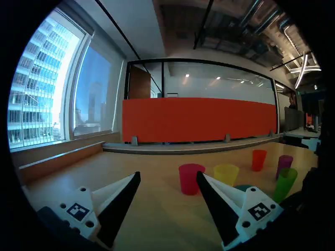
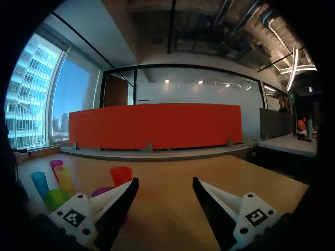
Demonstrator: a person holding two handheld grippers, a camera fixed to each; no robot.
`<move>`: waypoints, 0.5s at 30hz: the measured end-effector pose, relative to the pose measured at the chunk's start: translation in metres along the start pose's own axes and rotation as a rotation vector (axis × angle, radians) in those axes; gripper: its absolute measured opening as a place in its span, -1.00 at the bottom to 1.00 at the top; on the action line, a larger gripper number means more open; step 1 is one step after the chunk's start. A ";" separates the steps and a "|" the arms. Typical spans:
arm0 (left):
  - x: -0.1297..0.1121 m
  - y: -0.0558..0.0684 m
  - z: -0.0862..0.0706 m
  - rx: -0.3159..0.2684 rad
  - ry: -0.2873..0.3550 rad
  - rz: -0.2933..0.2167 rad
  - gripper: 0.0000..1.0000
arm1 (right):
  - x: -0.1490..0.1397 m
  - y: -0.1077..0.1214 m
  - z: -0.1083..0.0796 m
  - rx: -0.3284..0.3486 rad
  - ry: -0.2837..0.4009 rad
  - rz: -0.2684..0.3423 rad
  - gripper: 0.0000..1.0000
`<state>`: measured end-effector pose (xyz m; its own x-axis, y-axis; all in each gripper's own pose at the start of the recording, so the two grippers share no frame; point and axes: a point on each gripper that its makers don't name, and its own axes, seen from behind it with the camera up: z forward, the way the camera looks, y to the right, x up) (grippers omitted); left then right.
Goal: Pour water
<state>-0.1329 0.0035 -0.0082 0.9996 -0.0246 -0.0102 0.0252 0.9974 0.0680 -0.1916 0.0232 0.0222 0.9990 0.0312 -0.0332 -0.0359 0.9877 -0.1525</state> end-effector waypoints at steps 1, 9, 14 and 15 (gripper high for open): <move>0.000 0.000 0.000 0.000 0.000 0.000 0.98 | 0.000 0.000 0.000 0.001 0.000 -0.002 0.99; 0.000 0.000 0.000 0.000 0.000 0.000 0.98 | -0.001 0.003 -0.002 -0.002 0.001 -0.017 0.99; 0.000 0.000 0.000 0.000 0.000 0.000 0.98 | -0.001 0.002 -0.002 -0.003 0.000 -0.026 0.99; 0.000 0.000 0.000 0.000 0.000 0.000 0.98 | -0.001 0.002 -0.002 -0.003 0.000 -0.027 0.99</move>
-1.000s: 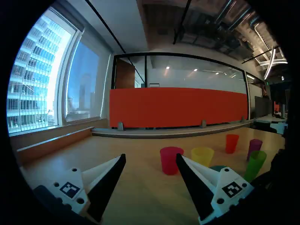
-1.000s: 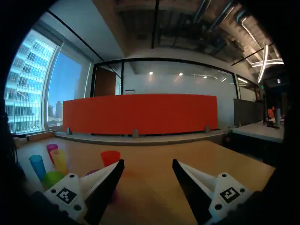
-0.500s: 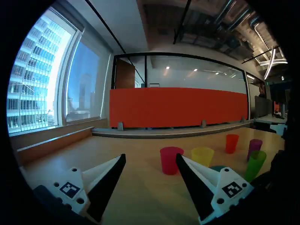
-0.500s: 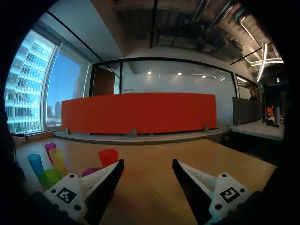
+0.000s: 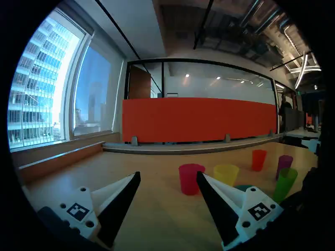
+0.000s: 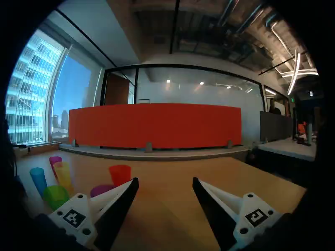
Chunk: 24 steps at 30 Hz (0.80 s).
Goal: Pour water
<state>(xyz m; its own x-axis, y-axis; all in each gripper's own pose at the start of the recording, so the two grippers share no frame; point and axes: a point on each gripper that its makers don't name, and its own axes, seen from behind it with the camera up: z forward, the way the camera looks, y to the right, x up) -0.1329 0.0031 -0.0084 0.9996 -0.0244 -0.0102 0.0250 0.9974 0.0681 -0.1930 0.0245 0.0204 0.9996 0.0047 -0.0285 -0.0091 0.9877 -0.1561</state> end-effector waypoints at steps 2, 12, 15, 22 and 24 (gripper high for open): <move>0.000 0.000 0.000 0.000 0.000 0.000 0.98 | -0.001 0.000 0.000 -0.001 0.000 0.000 0.99; 0.000 0.000 0.000 0.000 0.000 0.000 0.98 | -0.001 0.000 0.000 -0.001 0.000 0.002 0.99; 0.000 0.000 0.000 0.000 0.000 0.000 0.98 | -0.001 -0.001 0.000 -0.001 -0.001 0.001 0.99; 0.000 0.000 0.000 0.000 0.000 0.000 0.98 | -0.003 -0.001 0.000 -0.001 -0.001 0.001 0.99; 0.000 0.000 0.000 0.000 0.000 0.000 0.98 | -0.003 0.000 0.000 -0.001 -0.001 0.002 0.99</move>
